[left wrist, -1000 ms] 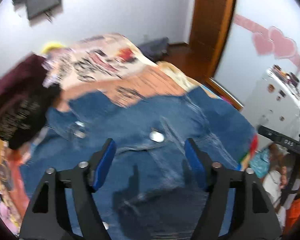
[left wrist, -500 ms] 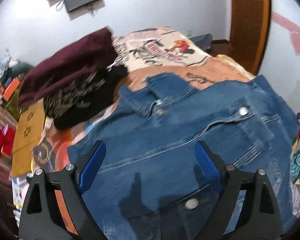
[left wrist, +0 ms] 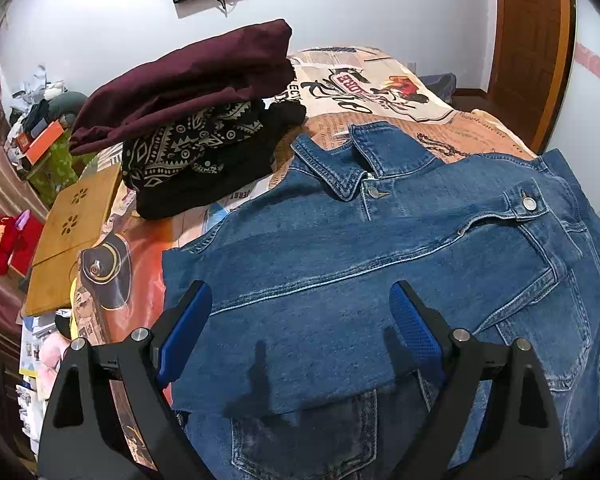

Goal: Fold large clothes

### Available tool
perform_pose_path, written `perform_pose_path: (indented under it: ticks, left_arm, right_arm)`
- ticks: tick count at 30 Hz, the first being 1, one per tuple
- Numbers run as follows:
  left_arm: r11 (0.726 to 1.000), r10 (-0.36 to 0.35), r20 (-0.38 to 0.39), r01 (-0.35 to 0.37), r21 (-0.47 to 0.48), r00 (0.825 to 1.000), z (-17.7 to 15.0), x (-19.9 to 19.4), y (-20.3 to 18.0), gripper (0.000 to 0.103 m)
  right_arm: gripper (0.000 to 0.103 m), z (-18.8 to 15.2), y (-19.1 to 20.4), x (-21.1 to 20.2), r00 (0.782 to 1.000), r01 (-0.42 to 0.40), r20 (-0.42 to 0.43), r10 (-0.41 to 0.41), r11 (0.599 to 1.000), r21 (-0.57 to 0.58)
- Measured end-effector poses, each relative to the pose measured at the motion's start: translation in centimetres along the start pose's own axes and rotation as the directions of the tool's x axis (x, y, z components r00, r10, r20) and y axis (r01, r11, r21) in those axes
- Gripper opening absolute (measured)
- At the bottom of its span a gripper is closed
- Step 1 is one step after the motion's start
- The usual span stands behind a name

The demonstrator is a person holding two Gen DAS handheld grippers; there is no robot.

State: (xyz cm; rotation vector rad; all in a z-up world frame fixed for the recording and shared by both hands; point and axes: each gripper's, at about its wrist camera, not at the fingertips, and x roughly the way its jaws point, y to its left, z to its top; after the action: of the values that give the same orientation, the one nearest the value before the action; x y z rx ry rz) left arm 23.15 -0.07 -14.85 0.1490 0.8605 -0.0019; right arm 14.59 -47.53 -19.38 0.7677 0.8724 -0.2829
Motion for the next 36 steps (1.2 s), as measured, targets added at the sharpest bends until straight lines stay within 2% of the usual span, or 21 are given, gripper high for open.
perform_pose_path:
  ticks: [2,5,10,13,16,19,21,24,28,30,32,34,36]
  left_arm:
    - [1.000,0.007,0.006,-0.007,0.003,1.000,-0.2,-0.2,0.2,0.090]
    - [1.000,0.019,0.023,-0.019,0.014,1.000,-0.6,-0.5,0.6,0.090]
    - [1.000,0.019,0.038,-0.019,0.003,0.999,-1.0,-0.9,1.5,0.090]
    - [1.000,0.015,0.043,-0.014,-0.019,0.999,-1.1,-1.1,2.2,0.090]
    - [0.999,0.011,0.045,-0.010,-0.035,0.999,-1.5,-1.2,2.6,0.090]
    - [0.999,0.006,0.036,-0.005,-0.045,0.999,-1.9,-1.0,2.9,0.090]
    - [0.999,0.005,0.027,-0.004,-0.048,1.000,-2.2,-0.9,3.1,0.090]
    - [0.999,0.003,0.015,-0.002,-0.053,1.000,-2.6,-0.8,3.3,0.090]
    - [0.999,-0.003,-0.001,0.003,-0.052,1.000,-3.0,-0.6,3.1,0.090]
    - [0.999,0.001,-0.008,-0.001,-0.043,1.000,-3.1,-0.3,2.8,0.090]
    - [0.999,0.002,-0.010,-0.002,-0.036,1.000,-3.0,-0.1,2.4,0.090]
    - [1.000,-0.002,-0.007,0.002,-0.030,1.000,-2.9,-0.2,1.9,0.090]
    - [1.000,-0.009,-0.004,0.009,-0.027,1.000,-2.6,-0.2,1.6,0.090]
  right_arm:
    - [0.008,0.3,1.3,-1.0,0.999,0.009,0.038,-0.007,0.999,-0.043]
    - [0.008,0.7,4.3,-3.3,0.994,-0.021,0.101,0.034,0.992,-0.121]
    - [0.007,0.4,11.2,-7.6,0.971,-0.150,0.138,0.197,0.944,-0.292]
    - [0.007,-1.5,15.8,-9.0,0.951,-0.229,0.097,0.293,0.880,-0.415]
    - [0.007,-5.0,19.6,-8.3,0.936,-0.314,-0.025,0.351,0.801,-0.509]
    - [0.007,-8.7,21.6,-5.7,0.934,-0.351,-0.146,0.327,0.750,-0.561]
    - [0.007,-11.3,21.9,-3.0,0.946,-0.326,-0.206,0.252,0.734,-0.596]
    - [0.008,-13.6,21.0,0.0,0.952,-0.287,-0.265,0.153,0.744,-0.603]
    - [0.010,-13.1,19.8,-0.1,0.950,-0.285,-0.272,0.151,0.774,-0.566]
    - [0.018,-12.4,19.9,-0.9,0.947,-0.287,-0.282,0.151,0.791,-0.540]
    - [0.039,-11.8,19.7,-1.6,0.949,-0.285,-0.270,0.162,0.809,-0.514]
    - [0.052,-11.2,19.5,-2.6,0.954,-0.284,-0.233,0.189,0.821,-0.496]
    - [0.054,-10.3,19.0,-3.3,0.960,-0.273,-0.190,0.205,0.831,-0.485]
